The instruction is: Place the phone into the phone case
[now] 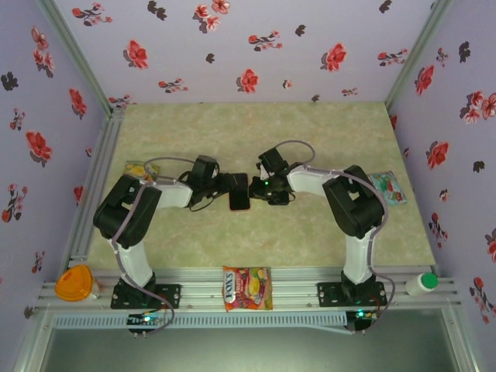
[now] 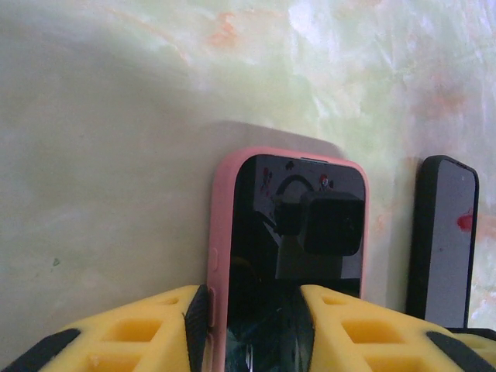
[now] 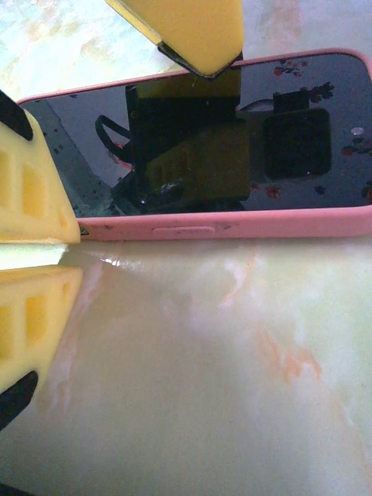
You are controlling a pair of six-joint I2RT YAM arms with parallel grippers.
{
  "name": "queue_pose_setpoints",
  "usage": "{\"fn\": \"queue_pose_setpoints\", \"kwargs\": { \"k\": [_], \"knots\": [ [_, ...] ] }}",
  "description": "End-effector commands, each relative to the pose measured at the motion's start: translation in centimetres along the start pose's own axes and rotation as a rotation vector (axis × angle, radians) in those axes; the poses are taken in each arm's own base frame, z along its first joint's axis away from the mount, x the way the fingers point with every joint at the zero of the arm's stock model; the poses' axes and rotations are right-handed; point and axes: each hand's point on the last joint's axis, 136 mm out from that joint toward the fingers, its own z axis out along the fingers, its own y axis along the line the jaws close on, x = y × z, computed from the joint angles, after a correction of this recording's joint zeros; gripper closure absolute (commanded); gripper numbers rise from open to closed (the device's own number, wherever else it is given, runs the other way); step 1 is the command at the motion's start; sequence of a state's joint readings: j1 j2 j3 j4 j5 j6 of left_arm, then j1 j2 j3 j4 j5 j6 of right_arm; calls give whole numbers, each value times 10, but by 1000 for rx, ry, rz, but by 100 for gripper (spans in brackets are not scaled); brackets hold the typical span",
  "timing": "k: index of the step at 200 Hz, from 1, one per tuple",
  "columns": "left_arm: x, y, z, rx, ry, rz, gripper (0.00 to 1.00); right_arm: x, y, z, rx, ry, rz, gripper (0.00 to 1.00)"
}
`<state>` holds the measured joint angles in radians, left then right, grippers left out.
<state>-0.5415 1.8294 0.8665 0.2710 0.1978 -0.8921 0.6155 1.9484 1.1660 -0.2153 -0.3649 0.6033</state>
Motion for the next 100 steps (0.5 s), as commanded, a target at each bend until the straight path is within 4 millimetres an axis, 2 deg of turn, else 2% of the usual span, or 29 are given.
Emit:
{"fn": "queue_pose_setpoints", "kwargs": {
  "k": [1,100],
  "knots": [
    [10,-15,14,38,41,13,61,-5,-2,-5,36,-19,-5,83],
    [-2,-27,26,45,38,33,61,-38,-9,-10,33,-64,11,82]
  ]
}}
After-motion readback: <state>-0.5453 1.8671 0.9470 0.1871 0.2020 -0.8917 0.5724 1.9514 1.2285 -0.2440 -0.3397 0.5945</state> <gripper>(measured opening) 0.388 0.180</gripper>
